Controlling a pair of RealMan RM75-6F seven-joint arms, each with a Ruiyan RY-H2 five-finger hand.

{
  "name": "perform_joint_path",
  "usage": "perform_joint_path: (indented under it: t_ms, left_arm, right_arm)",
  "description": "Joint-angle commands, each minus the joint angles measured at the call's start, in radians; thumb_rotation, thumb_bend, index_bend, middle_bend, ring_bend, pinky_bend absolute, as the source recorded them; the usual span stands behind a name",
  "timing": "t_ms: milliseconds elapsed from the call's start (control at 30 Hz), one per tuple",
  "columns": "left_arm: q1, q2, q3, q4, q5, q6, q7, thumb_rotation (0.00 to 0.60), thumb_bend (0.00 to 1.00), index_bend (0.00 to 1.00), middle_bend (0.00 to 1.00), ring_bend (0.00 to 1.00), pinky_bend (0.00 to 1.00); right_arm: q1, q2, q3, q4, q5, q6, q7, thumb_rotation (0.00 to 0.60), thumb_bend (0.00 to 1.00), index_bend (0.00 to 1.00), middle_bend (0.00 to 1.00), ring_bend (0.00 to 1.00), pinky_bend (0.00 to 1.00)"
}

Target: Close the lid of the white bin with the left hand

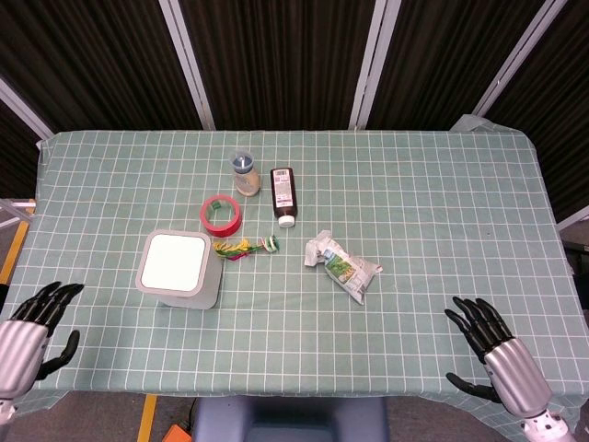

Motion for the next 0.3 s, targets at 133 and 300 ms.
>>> perform_joint_path:
  t_ms: [133, 300]
  left_arm:
    - [0.056, -0.076, 0.043, 0.123, 0.004, 0.012, -0.016, 0.6, 0.38, 0.05, 0.0, 0.0, 0.0]
    - [0.058, -0.068, 0.029, 0.122, -0.01, 0.001, -0.021, 0.6, 0.38, 0.04, 0.0, 0.0, 0.0]
  right_arm:
    - [0.004, -0.001, -0.007, -0.002, -0.013, -0.003, 0.006, 0.6, 0.22, 0.0, 0.0, 0.0, 0.0]
    - [0.007, -0.007, -0.009, -0.003, -0.014, -0.015, -0.008, 0.6, 0.22, 0.0, 0.0, 0.0, 0.0]
